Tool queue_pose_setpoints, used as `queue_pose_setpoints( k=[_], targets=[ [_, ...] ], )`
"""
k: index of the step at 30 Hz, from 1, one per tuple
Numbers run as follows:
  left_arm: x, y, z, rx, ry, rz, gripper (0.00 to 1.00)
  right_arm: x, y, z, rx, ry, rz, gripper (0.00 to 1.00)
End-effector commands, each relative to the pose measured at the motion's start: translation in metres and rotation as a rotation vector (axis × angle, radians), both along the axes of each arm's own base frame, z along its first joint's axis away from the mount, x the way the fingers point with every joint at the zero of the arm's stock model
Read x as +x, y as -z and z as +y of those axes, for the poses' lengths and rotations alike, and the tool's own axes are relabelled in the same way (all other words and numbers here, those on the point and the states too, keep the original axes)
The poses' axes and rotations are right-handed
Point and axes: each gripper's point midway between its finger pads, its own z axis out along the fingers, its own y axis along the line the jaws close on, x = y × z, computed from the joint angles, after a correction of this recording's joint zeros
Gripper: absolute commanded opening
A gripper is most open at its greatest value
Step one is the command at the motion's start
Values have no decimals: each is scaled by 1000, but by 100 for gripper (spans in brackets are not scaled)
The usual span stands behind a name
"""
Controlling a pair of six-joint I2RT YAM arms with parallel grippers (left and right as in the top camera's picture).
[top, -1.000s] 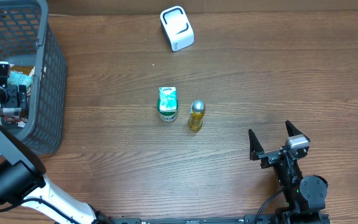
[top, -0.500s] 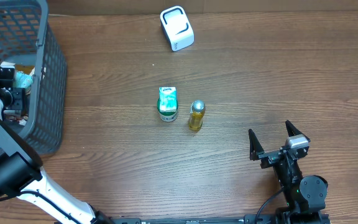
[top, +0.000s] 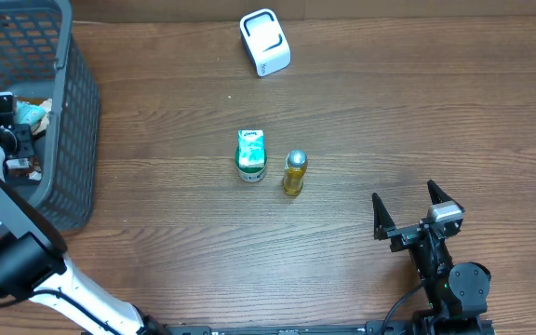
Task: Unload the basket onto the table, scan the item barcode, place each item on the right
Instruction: 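Grasp the green toilet wipes packet in the basket with the left gripper, then carry the wipes packet to mid-table and lower it near the items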
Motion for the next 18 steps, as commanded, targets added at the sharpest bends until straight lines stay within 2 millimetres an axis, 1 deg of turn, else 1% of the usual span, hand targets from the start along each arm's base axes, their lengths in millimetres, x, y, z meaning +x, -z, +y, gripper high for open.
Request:
queue_pose_setpoints(
  k=[1,3,4,5,8,10,11,12,13,15,18],
  targets=[
    [16,-109,-10,54,-64,-256,24,1,4,-2,-4,12,5,100],
    [13,-146,-14,79,-83,-335,23,1,4,-2,-4,12,5,100],
    [10,-171,-16,91,-102,-392,23,1,4,-2,-4,12,6,100],
    [6,-190,-19,94,-120,-436,22,1,4,-2,-4,12,5,100],
    [-7,-236,-30,77,-179,-555,20,1,4,-2,-4,12,5,100],
    [-17,-261,-44,32,-206,-623,18,1,4,-2,-4,12,5,100],
    [-21,-270,-53,3,-210,-649,18,1,4,-2,-4,12,5,100],
    [-29,-285,-69,-56,-216,-691,17,1,4,-2,-4,12,5,100],
    [-33,-293,-79,-86,-213,-712,17,1,4,-2,-4,12,5,100],
    [-38,-308,-102,-131,-180,-744,17,1,4,-2,-4,12,5,100],
    [-47,-326,-146,-182,-100,-761,16,1,4,-2,-4,12,5,100]
  ],
)
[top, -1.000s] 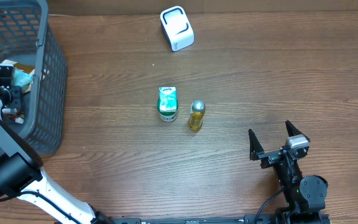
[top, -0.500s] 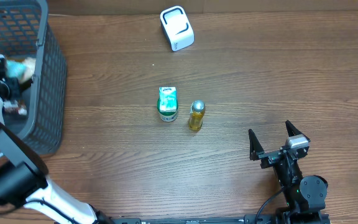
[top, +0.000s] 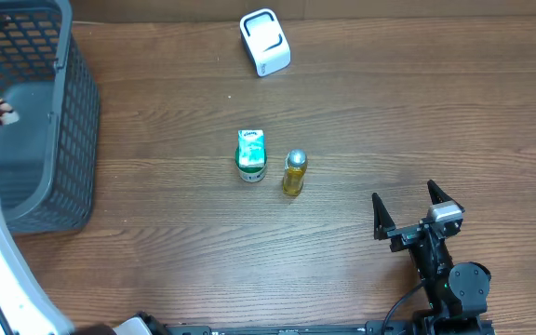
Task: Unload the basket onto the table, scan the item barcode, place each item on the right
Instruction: 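Carry the wipes packet to mid-table and lower it near the items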
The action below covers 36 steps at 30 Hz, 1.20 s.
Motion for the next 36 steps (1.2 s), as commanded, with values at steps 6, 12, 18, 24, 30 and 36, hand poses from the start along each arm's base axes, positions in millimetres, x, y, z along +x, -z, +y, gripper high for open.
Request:
queue_pose_setpoints(
  k=[6,12,18,24,30,36],
  targets=[
    [-25,-22,-155,-152,326,14,17,1,4,-2,-5,12,5,100],
    [-42,39,-225,-221,468,286,15,1,4,-2,-5,12,5,100],
    [-44,95,-274,-256,546,461,15,1,4,-2,-5,12,5,100],
    [-46,167,-296,-268,472,621,16,1,4,-2,-5,12,5,100],
    [-46,216,-311,-290,465,682,15,1,4,-2,-5,12,5,100],
    [-46,259,-313,-326,404,758,16,1,4,-2,-5,12,5,100]
  ],
)
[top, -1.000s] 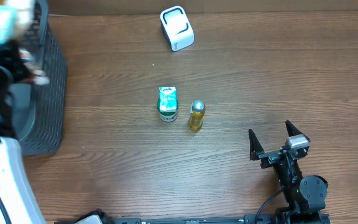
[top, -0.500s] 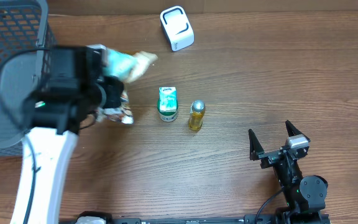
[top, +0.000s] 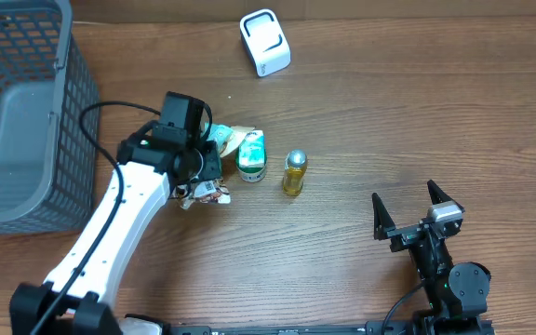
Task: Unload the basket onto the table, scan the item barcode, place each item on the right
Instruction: 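Carry the wipes packet to mid-table and lower it near the items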
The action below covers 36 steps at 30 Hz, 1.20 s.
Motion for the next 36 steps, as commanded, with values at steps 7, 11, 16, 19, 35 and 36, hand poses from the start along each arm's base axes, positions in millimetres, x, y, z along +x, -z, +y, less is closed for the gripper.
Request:
queue_pose_setpoints(
  k=[7,11,16,19,35,36],
  targets=[
    [-1,47,1,35,-47,126,16,1,4,-3,-5,12,5,100],
    [-2,57,1,43,-47,151,16,1,4,-2,-5,12,5,100],
    [2,58,0,38,-50,138,17,1,4,-3,-5,12,5,100],
    [2,58,0,37,-51,138,18,1,4,-3,-5,12,5,100],
    [1,58,1,42,-47,144,61,1,4,-3,-5,12,5,100],
    [1,58,1,43,-41,143,62,1,4,-2,-5,12,5,100]
  ],
)
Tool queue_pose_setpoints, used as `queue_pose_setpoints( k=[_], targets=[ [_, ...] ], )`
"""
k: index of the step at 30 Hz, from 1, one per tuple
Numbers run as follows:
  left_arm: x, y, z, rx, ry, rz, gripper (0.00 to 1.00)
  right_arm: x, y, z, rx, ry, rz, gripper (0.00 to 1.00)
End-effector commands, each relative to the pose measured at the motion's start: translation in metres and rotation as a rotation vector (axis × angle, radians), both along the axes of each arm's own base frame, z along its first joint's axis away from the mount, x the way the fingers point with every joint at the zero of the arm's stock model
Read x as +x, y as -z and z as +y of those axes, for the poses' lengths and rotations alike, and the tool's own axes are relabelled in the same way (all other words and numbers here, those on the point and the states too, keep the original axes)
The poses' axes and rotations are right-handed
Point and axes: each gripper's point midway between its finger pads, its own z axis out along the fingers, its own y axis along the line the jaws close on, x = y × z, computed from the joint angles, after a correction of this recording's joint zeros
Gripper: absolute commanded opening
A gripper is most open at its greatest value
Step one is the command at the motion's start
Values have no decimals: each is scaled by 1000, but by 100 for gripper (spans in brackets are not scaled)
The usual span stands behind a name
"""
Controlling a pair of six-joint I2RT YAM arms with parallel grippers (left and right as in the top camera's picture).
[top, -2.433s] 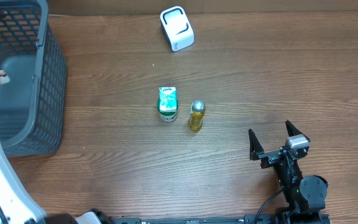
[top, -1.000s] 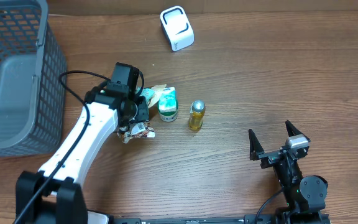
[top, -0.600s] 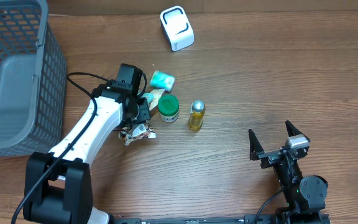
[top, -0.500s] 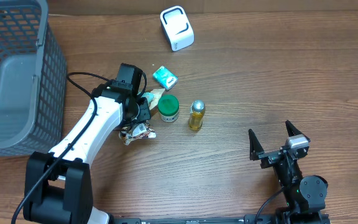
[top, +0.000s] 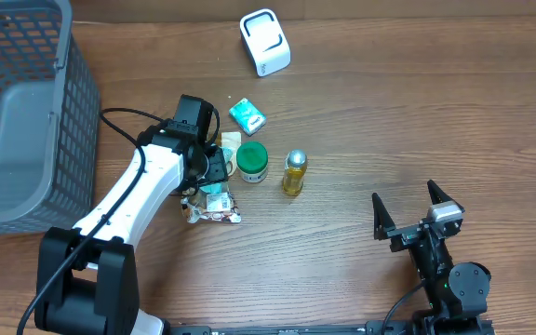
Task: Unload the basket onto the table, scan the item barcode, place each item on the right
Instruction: 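Carry the wipes packet to mid-table and lower it near the items, then open the left gripper and withdraw it toward the basket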
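My left gripper (top: 210,175) points down at the table just left of a green-lidded jar (top: 252,160), and the wrist hides its fingers. A crumpled silver and teal snack packet (top: 214,207) lies right under and in front of it. Whether the fingers hold the packet cannot be told. A small green carton (top: 247,114) lies flat behind the jar. To the jar's right stands a yellow bottle (top: 293,173). The white barcode scanner (top: 264,42) sits at the back centre. My right gripper (top: 408,216) rests open at the front right, holding nothing.
A dark mesh basket (top: 59,121) stands at the left edge of the wooden table (top: 417,121). The left arm's black cable loops over the table between the basket and the jar.
The green carton, which stood over the jar, now lies farther back, and the jar's green lid shows. My left gripper and the packet have shifted slightly right and forward. The right arm has not moved.
My left gripper was down in the basket among packets. Then it was at the left edge of the view, over the basket. Later it was at the table's centre with a crumpled packet beside the carton. Now the packet lies by the jar and the carton is displaced.
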Motion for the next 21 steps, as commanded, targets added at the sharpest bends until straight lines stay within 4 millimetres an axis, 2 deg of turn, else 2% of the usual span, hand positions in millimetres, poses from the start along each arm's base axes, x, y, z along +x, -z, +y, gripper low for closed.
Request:
queue_pose_setpoints(
  k=[1,11,21],
  targets=[
    [-1,0,-1,8,11,-3,63,1,4,-3,-5,13,6,100],
    [3,-10,2,26,30,-18,64,1,4,-3,-5,12,5,100],
    [14,-54,29,114,7,-27,67,1,4,-3,-5,12,6,100]
  ],
)
